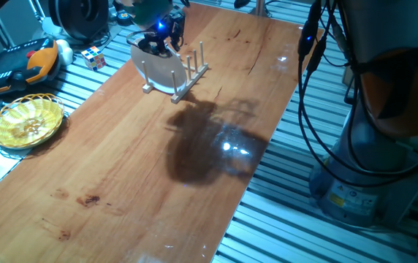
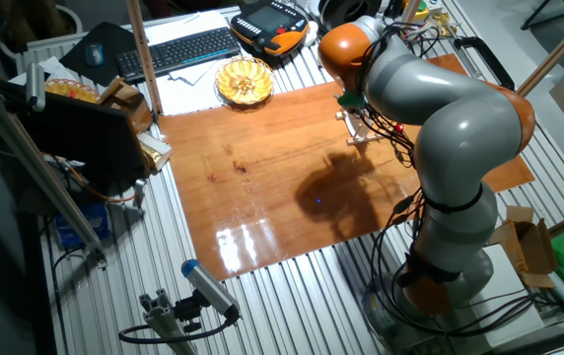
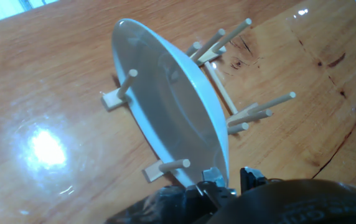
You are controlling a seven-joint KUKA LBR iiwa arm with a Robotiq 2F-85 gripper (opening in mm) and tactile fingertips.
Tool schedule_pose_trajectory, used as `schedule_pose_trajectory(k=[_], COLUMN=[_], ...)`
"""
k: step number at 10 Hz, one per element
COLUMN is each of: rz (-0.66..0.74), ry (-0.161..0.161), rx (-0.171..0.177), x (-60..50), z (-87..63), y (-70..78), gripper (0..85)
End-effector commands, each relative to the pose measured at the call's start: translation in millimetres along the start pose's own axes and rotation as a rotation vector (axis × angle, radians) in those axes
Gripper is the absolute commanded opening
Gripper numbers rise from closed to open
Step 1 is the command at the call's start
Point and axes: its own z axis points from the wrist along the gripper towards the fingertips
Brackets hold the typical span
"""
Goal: Take the dish off the dish rack
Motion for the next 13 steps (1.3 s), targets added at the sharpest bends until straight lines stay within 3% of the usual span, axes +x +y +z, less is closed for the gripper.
schedule_pose_trajectory(k=[1,13], rz=[0.000,0.004], ry=[0.001,-0.001], rx=[0.001,0.010], x=[-0.8,-4.1], z=[2.1,16.3], y=[0.5,0.7], gripper=[28.3,30.7])
